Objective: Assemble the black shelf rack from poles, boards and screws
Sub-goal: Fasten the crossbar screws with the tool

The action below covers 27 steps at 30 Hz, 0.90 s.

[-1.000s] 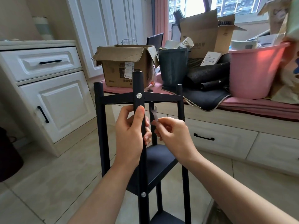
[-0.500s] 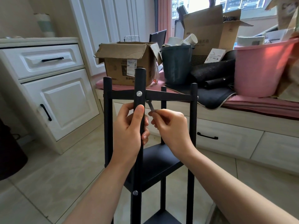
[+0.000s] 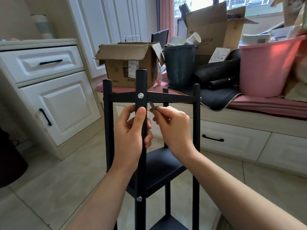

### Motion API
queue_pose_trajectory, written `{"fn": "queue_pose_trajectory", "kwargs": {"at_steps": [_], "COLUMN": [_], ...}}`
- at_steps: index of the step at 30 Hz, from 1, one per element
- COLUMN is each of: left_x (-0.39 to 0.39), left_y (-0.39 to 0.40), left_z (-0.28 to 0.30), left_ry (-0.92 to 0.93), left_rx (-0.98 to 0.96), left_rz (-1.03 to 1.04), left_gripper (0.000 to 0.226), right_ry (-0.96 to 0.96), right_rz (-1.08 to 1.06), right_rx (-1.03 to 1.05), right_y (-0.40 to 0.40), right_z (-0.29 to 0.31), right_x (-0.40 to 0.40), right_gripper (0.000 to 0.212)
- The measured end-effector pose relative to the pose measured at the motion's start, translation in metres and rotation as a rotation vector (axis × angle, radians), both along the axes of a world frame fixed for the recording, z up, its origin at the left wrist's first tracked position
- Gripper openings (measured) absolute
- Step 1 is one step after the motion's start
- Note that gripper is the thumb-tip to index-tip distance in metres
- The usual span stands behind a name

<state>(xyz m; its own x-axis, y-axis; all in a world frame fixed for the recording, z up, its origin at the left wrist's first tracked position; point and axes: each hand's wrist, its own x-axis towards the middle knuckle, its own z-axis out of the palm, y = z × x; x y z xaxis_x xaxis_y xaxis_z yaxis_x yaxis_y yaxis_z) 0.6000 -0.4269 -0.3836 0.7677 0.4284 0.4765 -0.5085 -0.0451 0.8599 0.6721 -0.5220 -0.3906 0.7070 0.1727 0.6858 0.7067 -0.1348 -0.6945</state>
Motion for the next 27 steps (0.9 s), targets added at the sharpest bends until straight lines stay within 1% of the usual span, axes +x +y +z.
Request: {"fn": "queue_pose_trajectory", "kwargs": {"at_steps": [8,17,27], "left_x": [-0.001,0.0,0.003], "left_y": [0.0,0.007,0.015], "left_z": [0.0,-0.002,-0.004], "left_ry": [-0.003,-0.013,-0.036], "left_rx": [0.0,-0.001,-0.031], "left_rz": [-0.026,-0.034,-0.012], "left_gripper": [0.017,0.018,0.022], "right_ry": [-0.044,-0.096,0.06], "right_rz": [-0.043,-0.066,0.063], "right_rx": [0.0,0.05,0.152], "right_y": [0.005,0.025,0.05], "right_z": [-0.003,-0.011,-0.017], "right_x": [0.004,0.007,0.009], "right_gripper": [0.013,0.012,0.02]}}
